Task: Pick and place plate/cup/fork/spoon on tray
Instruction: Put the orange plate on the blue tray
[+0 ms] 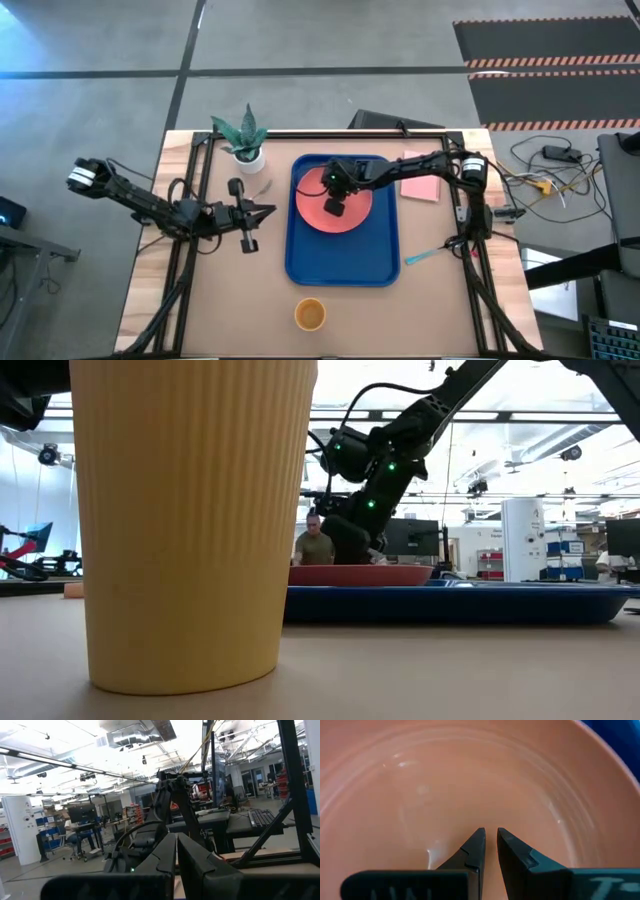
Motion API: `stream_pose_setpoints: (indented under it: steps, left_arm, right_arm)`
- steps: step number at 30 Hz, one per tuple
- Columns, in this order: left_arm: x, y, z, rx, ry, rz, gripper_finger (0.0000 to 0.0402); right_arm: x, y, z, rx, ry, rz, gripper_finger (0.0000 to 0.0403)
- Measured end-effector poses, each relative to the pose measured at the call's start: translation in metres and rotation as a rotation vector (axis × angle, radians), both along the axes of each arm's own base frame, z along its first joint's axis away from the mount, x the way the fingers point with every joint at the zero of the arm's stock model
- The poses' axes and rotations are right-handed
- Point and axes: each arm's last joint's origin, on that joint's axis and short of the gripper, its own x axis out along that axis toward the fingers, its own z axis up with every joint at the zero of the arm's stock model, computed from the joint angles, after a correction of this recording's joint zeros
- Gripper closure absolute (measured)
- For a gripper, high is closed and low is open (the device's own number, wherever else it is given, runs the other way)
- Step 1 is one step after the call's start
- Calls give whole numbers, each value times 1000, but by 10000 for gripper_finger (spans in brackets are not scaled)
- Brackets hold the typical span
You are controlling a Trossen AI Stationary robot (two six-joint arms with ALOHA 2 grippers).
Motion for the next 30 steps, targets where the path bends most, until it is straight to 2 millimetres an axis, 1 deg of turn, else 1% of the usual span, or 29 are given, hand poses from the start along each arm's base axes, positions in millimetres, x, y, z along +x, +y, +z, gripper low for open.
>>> stream_pose_setpoints:
  steps: [8, 19, 28, 30]
  left_arm:
    - [0, 0, 0, -1, 0, 0, 402]
    - [0, 0, 0, -1, 0, 0, 402]
    - [0, 0, 0, 0, 0, 0, 402]
    - [0, 0, 0, 0, 0, 0, 402]
  right_arm:
    - [-8, -8, -7, 7, 10, -31, 365]
    - [-13, -22, -8, 8, 21, -65, 365]
    - [-16, -27, -8, 4, 26, -72, 365]
    - [-17, -27, -5, 8, 20, -80, 365]
